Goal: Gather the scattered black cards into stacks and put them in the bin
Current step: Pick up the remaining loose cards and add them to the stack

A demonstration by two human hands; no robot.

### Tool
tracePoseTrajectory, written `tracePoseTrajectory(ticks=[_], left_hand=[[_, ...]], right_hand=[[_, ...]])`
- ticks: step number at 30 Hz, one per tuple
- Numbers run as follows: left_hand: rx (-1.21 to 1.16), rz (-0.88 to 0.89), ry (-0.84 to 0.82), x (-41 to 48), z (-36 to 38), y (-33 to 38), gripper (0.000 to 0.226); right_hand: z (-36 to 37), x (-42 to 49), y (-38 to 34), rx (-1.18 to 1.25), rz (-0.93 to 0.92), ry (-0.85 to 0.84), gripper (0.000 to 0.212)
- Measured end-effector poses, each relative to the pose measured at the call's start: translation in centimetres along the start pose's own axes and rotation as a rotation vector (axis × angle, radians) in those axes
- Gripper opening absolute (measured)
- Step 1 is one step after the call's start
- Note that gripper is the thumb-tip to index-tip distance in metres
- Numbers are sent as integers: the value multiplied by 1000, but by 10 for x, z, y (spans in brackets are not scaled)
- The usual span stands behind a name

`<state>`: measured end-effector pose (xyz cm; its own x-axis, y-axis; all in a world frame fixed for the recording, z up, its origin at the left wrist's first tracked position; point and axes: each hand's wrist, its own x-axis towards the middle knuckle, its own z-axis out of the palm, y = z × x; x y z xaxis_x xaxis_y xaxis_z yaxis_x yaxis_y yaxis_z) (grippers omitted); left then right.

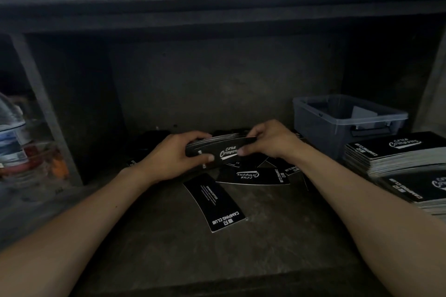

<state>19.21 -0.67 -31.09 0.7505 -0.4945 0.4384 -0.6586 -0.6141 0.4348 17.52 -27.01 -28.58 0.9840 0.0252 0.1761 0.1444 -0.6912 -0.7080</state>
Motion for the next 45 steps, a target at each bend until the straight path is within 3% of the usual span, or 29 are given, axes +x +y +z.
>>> tracePoseTrajectory(ticks=[6, 9, 14, 18, 23, 25, 28, 30, 33, 37, 41, 45], left_hand=[[-53, -49, -14, 2, -1, 1, 48], [-69, -75, -36, 2, -1, 2, 51], [-102, -97, -37, 2, -1, 3, 51], [-117, -78, -18, 2, -1, 3, 47], [-118, -70, -22, 1, -1, 5, 46], [-120, -70, -18, 0, -2, 6, 46], [-142, -94, -29, 0, -2, 6, 45], [-157, -106, -40, 1, -3, 8, 36], [-177, -98, -42, 1, -4, 10, 31], [-130, -83, -41, -2, -3, 11, 49], [-78, -29, 8, 1, 0, 8, 33], [-55, -38, 5, 1, -1, 5, 42]], right_hand=[[-18, -8, -8, -227, 11, -356, 68], [-18, -13, -12, -279, -34, -500, 70], [-19, -14, -11, -254, -84, -571, 56], [-34, -10, -3, 74, -91, -488, 23], [-33, -10, -2, 236, -79, -566, 17], [-27, -8, -6, 446, -65, -499, 22], [-26, -3, -11, 834, -40, -249, 53], [-25, -1, -10, 942, -37, -130, 69], [-17, -1, -9, 821, -10, -36, 67], [-2, -3, -6, 618, 65, 27, 44], [-5, 0, -1, -2, -121, 50, 23], [-40, 15, 2, 115, -51, 375, 17]])
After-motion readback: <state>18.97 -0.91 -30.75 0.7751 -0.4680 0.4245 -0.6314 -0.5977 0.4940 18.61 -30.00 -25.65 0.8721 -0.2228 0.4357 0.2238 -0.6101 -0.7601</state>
